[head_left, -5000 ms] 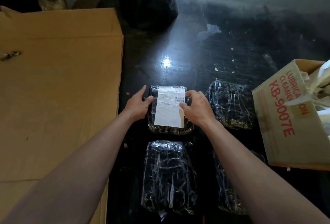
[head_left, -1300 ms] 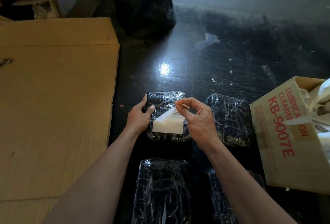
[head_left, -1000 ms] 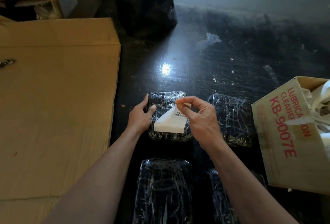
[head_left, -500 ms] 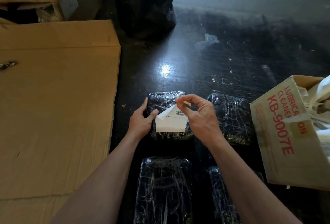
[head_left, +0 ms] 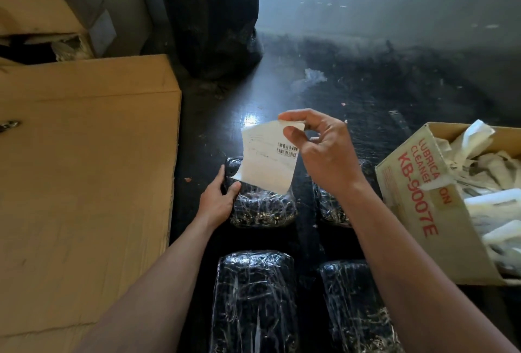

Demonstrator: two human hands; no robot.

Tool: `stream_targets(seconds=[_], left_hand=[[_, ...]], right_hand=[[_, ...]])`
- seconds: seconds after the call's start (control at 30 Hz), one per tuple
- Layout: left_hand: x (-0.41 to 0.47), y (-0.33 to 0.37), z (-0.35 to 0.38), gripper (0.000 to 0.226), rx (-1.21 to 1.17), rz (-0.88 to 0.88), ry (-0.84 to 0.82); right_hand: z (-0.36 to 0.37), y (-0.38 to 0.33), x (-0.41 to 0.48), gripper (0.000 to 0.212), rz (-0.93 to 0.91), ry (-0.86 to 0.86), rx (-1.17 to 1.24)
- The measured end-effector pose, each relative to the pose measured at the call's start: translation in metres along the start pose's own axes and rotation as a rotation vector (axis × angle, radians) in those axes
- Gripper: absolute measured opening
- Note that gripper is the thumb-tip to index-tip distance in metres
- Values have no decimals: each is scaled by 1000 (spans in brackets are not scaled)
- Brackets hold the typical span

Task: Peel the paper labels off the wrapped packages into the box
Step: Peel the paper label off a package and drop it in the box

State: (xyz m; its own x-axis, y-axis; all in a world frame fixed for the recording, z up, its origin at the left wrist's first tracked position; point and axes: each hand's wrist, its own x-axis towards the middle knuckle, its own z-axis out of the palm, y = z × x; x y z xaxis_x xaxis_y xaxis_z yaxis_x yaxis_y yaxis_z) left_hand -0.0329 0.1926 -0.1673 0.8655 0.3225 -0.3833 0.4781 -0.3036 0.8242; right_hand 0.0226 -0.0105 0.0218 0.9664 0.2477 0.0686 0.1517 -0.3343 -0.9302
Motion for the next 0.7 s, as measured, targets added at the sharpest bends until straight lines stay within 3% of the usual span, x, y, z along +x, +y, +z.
stream_targets(seconds=[0.1, 0.23, 0.43, 0.7], left_hand=[[-6, 8, -3, 74, 25, -14, -6], [-17, 22, -12, 71, 158, 12, 17], [-54, 89, -22, 61, 398, 344, -9], [-93, 195, 2, 43, 630, 647, -138]], right_hand=[[-6, -2, -12, 32, 20, 27, -34], [-24, -11, -28, 5, 0, 91, -84], [-56, -22, -59, 3, 2, 164, -55], [-132, -25, -102, 5, 0, 319, -299]])
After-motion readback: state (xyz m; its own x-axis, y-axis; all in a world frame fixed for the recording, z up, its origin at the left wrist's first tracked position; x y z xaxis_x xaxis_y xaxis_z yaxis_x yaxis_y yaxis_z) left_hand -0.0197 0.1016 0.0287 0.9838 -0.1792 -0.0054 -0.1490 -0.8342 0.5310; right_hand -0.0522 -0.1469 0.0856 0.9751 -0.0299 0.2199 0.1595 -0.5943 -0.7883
